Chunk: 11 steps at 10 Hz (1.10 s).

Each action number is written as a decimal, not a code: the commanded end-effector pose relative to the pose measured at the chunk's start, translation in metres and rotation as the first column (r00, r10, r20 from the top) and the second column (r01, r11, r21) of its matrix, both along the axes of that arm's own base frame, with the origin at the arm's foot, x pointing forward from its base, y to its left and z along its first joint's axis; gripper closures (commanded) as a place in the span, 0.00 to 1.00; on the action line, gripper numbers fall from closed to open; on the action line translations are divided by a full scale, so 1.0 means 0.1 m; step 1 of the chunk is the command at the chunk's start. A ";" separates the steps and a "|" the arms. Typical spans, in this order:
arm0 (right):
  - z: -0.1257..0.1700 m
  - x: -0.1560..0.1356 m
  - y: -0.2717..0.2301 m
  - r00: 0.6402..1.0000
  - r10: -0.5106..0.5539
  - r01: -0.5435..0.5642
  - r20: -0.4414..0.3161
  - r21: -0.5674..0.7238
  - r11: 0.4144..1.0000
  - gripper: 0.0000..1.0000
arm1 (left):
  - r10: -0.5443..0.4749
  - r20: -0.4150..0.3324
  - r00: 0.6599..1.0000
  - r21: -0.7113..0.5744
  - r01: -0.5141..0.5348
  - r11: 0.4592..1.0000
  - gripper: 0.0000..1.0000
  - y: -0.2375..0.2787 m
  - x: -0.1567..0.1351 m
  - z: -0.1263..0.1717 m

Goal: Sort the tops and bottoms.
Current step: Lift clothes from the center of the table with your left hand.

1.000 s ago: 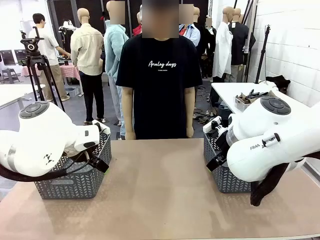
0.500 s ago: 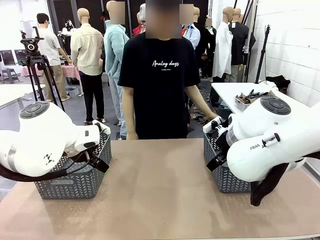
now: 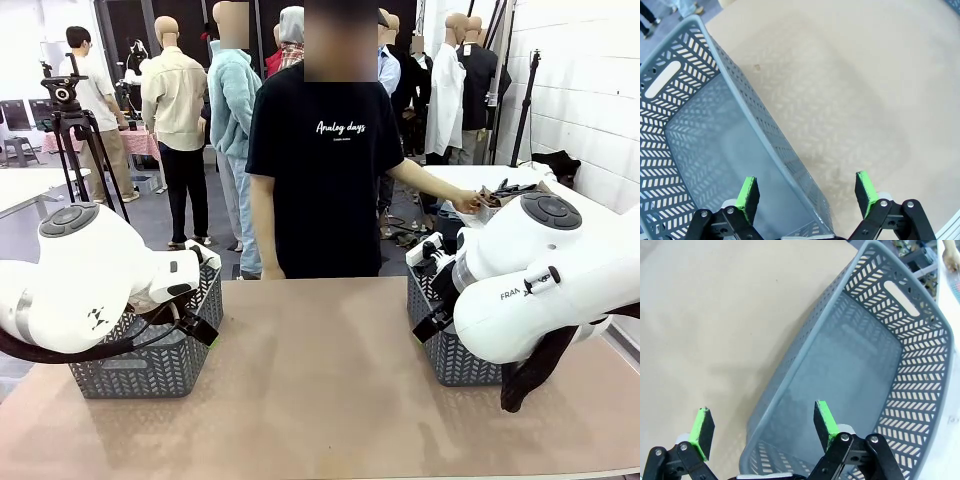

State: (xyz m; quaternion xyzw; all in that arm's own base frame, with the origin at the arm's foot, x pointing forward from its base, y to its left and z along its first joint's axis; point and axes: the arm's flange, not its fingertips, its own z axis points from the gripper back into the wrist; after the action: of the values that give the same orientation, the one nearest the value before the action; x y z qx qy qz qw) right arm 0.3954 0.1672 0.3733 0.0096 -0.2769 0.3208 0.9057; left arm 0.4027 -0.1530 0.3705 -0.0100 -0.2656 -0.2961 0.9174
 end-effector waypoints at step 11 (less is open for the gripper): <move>0.00 0.00 0.00 1.000 0.000 0.000 0.000 0.001 1.000 0.00 | 0.003 0.002 1.000 -0.002 -0.003 1.000 0.00 0.01 0.01 0.01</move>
State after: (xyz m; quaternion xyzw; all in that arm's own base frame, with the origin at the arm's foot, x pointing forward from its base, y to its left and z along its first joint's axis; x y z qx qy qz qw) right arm 0.3954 0.1672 0.3733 0.0096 -0.2769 0.3208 0.9057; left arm 0.4027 -0.1531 0.3705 -0.0099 -0.2656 -0.2962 0.9174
